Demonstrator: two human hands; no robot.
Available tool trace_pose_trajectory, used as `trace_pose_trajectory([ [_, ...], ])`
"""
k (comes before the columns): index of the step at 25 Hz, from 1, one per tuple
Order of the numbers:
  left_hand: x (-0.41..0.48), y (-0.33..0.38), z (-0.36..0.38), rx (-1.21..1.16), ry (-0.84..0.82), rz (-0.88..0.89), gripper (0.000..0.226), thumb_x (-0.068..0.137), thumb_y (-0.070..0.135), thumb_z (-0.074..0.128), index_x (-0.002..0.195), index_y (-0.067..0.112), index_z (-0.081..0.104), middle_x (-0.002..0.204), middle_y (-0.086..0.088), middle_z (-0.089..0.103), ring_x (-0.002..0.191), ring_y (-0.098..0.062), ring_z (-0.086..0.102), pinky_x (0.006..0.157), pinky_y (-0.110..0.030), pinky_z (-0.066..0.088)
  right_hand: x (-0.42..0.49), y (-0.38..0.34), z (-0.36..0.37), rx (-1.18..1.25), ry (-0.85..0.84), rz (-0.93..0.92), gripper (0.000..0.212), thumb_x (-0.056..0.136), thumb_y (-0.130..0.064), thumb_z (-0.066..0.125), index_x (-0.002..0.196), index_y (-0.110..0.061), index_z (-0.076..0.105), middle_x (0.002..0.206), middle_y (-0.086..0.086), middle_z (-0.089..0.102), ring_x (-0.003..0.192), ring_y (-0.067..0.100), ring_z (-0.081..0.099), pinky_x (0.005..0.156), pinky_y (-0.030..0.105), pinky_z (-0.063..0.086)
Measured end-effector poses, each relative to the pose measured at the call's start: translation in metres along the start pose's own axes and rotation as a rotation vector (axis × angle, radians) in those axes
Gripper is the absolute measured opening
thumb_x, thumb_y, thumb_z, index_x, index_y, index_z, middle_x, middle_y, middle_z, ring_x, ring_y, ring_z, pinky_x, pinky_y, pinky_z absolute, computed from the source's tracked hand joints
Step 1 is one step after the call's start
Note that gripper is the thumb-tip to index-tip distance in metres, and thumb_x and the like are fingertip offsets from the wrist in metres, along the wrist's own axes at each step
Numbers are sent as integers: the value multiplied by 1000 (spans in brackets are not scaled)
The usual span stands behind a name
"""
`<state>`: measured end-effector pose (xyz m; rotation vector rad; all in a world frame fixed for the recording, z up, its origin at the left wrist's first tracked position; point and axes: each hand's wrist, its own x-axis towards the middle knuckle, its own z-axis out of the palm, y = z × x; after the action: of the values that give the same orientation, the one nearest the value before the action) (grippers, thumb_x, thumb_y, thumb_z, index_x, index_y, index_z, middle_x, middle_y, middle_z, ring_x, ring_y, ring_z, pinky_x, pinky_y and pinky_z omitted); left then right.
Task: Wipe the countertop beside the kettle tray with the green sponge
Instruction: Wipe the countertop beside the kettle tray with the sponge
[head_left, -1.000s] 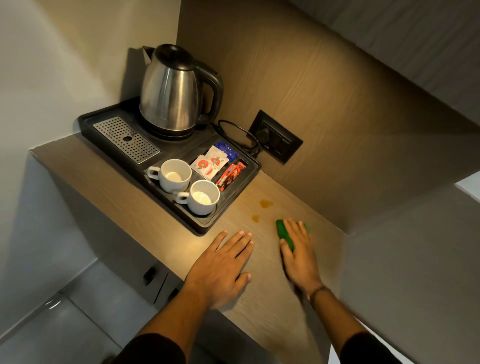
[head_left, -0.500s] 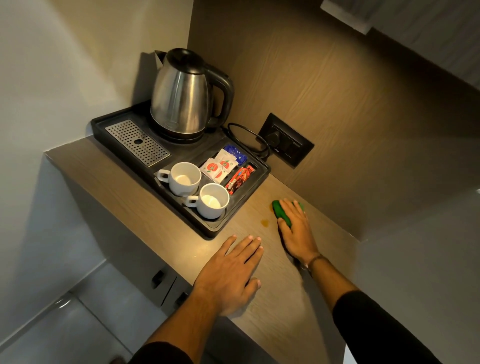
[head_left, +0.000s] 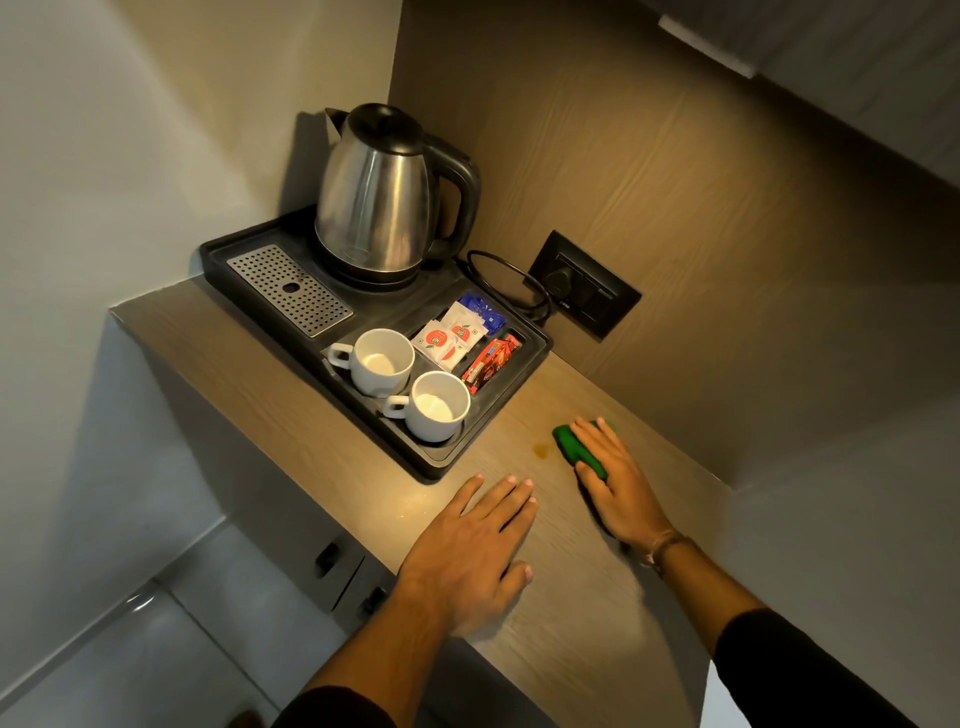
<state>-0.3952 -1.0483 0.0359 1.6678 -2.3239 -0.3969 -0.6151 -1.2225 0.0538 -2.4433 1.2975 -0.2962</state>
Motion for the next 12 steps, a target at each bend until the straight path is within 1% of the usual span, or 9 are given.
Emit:
trace_pose_trajectory([
  [3,0,0,-2,4,-10,-2,70,108,55,25,164,19,6,176,-2,-1,159,-17,-10,129,-51,0,44,-20,0,38,81,216,52,108,-22,49,159,-20,37,168,7,33,160,30,15,128,59,15],
  [4,0,1,-2,0,-14,-2,70,108,55,25,164,19,6,176,-2,-1,159,-17,-10,129,-51,0,53,-35,5,51,78,231,53,108,-21,50,159,-20,36,168,7,32,160,30,15,129,59,13],
  [5,0,1,-2,-5,-11,-5,70,108,55,25,164,18,6,176,-2,-1,159,-17,-9,129,-51,0,52,-47,13,49,48,183,53,108,-24,49,159,-21,35,169,5,31,160,28,13,129,57,10],
  [6,-1,1,-3,-8,-7,-7,70,108,55,26,164,18,7,176,-2,0,159,-17,-9,129,-51,0,42,-52,21,40,11,84,53,108,-29,46,160,-25,34,170,1,30,161,24,11,130,55,9],
  [8,-1,1,-3,-8,-11,-4,70,108,54,26,164,18,6,176,-3,-1,159,-17,-9,129,-52,1,-1,-36,21,8,-60,-101,54,108,-39,41,160,-33,32,170,-9,29,161,14,9,130,49,8],
  [9,-1,1,-3,-3,-13,-2,70,108,55,25,164,18,6,175,-3,-1,159,-18,-9,129,-52,2,-19,-21,14,2,-56,-136,53,107,-40,40,160,-35,33,169,-11,30,161,12,10,130,47,9],
  [10,-1,1,-3,2,-11,0,70,108,54,25,164,18,6,175,-3,-1,159,-18,-9,129,-52,2,-24,-10,5,3,-39,-119,52,108,-39,41,159,-34,35,168,-10,32,161,12,11,130,48,12],
  [12,-1,1,-3,6,-6,0,70,108,54,25,164,18,5,176,-2,-2,159,-18,-9,129,-52,2,1,-7,-5,8,1,37,51,108,-30,45,158,-25,38,167,-1,34,160,22,15,129,56,15],
])
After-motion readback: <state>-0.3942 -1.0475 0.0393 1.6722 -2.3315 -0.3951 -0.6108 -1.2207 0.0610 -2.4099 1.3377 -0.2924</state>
